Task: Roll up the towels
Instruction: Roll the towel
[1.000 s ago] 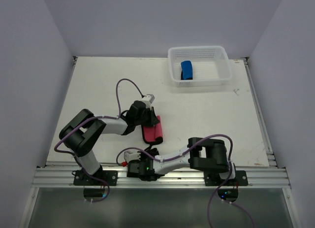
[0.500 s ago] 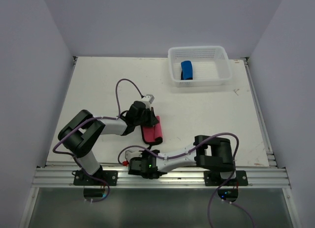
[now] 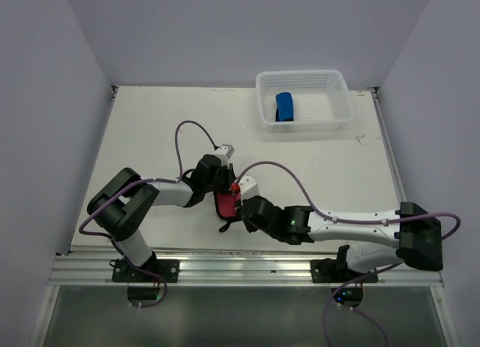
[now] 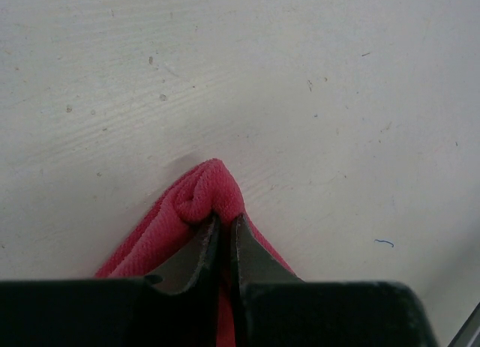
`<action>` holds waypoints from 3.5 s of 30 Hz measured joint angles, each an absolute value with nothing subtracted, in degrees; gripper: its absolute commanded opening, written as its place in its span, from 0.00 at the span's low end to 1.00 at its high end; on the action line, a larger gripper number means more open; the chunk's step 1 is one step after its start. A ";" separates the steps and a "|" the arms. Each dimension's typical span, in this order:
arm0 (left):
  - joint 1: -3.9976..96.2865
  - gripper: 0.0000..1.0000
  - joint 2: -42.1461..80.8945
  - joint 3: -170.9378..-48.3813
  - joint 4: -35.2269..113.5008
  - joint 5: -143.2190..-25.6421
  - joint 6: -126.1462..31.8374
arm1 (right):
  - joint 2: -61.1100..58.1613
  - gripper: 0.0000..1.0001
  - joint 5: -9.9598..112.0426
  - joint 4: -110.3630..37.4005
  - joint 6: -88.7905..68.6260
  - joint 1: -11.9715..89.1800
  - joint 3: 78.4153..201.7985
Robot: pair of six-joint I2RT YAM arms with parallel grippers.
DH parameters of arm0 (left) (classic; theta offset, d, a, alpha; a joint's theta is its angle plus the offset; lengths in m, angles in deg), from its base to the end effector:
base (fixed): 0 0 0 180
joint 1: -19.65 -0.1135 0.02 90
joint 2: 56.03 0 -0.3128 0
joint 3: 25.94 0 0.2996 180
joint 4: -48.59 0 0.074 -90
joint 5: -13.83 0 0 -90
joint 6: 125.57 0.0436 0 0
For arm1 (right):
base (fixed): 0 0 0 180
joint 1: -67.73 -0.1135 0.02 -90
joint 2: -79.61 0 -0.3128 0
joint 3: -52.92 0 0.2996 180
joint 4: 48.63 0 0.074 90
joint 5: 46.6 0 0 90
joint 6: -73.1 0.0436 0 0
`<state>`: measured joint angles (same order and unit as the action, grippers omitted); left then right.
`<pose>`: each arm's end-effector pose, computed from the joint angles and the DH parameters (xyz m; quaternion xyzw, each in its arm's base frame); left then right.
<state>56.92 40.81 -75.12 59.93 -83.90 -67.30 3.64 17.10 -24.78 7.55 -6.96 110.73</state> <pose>0.2777 -0.2187 0.1332 0.0734 0.8877 -0.3047 0.3372 0.1012 0.2967 0.2479 -0.2939 0.8448 0.1666 0.4150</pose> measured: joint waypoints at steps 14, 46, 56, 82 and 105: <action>56.92 0.00 40.81 -75.12 59.93 -83.87 -67.37 | 10.37 0.41 34.28 -43.23 40.55 14.28 89.62; 56.97 0.00 40.70 -75.07 59.82 -83.59 -67.43 | 4.54 0.57 42.30 -59.97 52.64 16.55 87.28; 56.97 0.00 40.70 -75.12 59.73 -83.59 -67.45 | -2.08 0.59 41.29 -45.13 42.30 16.68 101.12; 56.97 0.00 40.74 -75.64 58.81 -83.59 -67.43 | -10.35 0.47 30.60 -31.40 25.91 8.05 111.37; 56.97 0.00 40.83 -75.86 58.49 -83.59 -67.43 | -11.46 0.00 22.69 -24.96 23.07 6.37 112.83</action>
